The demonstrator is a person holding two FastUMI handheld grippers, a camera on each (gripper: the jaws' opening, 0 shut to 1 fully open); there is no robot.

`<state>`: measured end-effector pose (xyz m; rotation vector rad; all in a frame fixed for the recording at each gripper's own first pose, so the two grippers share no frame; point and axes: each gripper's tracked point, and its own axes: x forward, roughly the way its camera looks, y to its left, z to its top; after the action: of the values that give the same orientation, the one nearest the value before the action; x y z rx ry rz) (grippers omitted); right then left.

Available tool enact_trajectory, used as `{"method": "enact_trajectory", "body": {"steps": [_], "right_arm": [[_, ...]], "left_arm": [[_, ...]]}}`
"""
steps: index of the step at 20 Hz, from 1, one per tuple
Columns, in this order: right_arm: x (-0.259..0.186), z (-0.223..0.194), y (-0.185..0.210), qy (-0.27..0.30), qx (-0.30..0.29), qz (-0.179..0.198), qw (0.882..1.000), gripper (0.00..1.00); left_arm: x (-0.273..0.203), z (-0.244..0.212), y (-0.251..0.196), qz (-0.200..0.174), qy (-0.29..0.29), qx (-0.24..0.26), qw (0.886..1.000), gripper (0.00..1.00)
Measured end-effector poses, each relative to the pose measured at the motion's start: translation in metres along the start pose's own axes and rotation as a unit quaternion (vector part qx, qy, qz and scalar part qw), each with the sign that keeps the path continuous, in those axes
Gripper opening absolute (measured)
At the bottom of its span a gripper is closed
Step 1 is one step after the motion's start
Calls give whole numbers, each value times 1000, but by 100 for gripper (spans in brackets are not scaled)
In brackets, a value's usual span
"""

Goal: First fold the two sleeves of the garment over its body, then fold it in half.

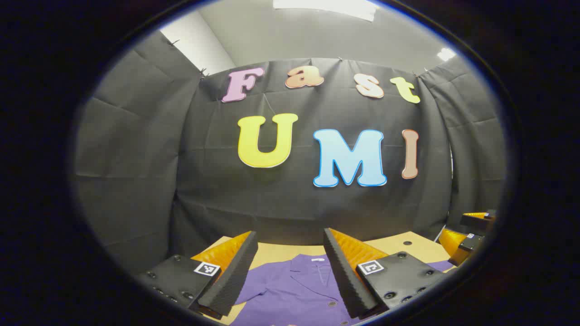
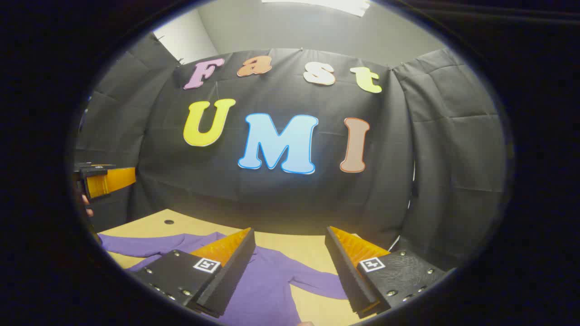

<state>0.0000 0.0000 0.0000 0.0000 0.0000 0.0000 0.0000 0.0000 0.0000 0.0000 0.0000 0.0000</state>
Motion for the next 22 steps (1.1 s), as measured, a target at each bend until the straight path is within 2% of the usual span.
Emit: {"method": "enact_trajectory", "body": {"steps": [12, 22], "right_arm": [[11, -9, -6, 10, 8, -3, 1000, 96], [7, -19, -26, 23, 26, -30, 999, 96]], "left_arm": [[9, -2, -3, 0, 1, 7, 1000, 92], [8, -1, -11, -11, 3, 8, 1000, 92]]}}
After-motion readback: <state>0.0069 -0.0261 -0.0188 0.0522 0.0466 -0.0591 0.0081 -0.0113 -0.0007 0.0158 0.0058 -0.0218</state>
